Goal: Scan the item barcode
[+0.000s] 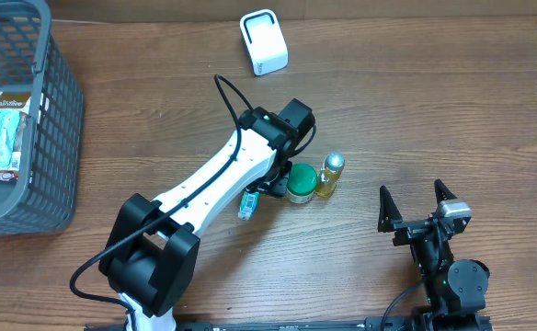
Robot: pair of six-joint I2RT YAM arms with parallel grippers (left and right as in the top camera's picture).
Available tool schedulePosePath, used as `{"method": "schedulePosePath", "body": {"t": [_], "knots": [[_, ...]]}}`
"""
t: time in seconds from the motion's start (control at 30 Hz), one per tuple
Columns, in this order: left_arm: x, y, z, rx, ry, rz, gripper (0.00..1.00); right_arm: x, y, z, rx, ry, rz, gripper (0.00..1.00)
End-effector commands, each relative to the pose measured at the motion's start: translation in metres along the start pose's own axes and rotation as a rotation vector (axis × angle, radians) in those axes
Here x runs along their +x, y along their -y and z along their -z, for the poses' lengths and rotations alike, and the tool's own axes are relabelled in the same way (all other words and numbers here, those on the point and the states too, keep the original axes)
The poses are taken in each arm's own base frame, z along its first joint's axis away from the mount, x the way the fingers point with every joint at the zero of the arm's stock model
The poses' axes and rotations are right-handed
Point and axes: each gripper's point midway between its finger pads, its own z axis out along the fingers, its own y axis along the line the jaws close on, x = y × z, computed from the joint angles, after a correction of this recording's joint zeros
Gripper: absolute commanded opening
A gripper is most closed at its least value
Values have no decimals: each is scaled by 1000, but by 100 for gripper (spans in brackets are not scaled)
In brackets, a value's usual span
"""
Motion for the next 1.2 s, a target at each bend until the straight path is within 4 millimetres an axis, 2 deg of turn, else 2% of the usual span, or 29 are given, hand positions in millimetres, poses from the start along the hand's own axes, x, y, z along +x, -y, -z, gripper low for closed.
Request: {"method": "schedulePosePath", "body": {"t": [0.0,0.4,0.43,0.53,0.6,0.73,0.87,0.93,1.0,1.03,1.07,1.17], "knots": [[6,0,3,29,-6,-16,59,3,0,0,-2,1,-7,100],[15,-15,-29,12,-35,30,62,3,0,0,-2,1,-7,100],[16,-15,-32,15,-37,35,64,3,0,0,-2,1,-7,100],[18,-12,-42,46,-42,43,87,3,0,0,-2,1,-7,100],[20,-9,-48,60,-43,43,95,3,0,0,-2,1,-7,100],[26,-6,-59,78,-51,40,95,3,0,0,-2,1,-7,100],[29,-7,-64,77,-53,41,86,3,0,0,-2,1,-7,100],[28,-7,-64,78,-50,41,77,3,0,0,-2,1,-7,100],[27,-6,-64,81,-44,41,64,3,0,0,-2,1,-7,100],[26,-6,-64,82,-40,42,52,3,0,0,-2,1,-7,100],[25,-5,-64,84,-36,42,43,3,0,0,-2,1,-7,100],[23,-5,-64,87,-28,43,28,3,0,0,-2,1,-7,100]]}}
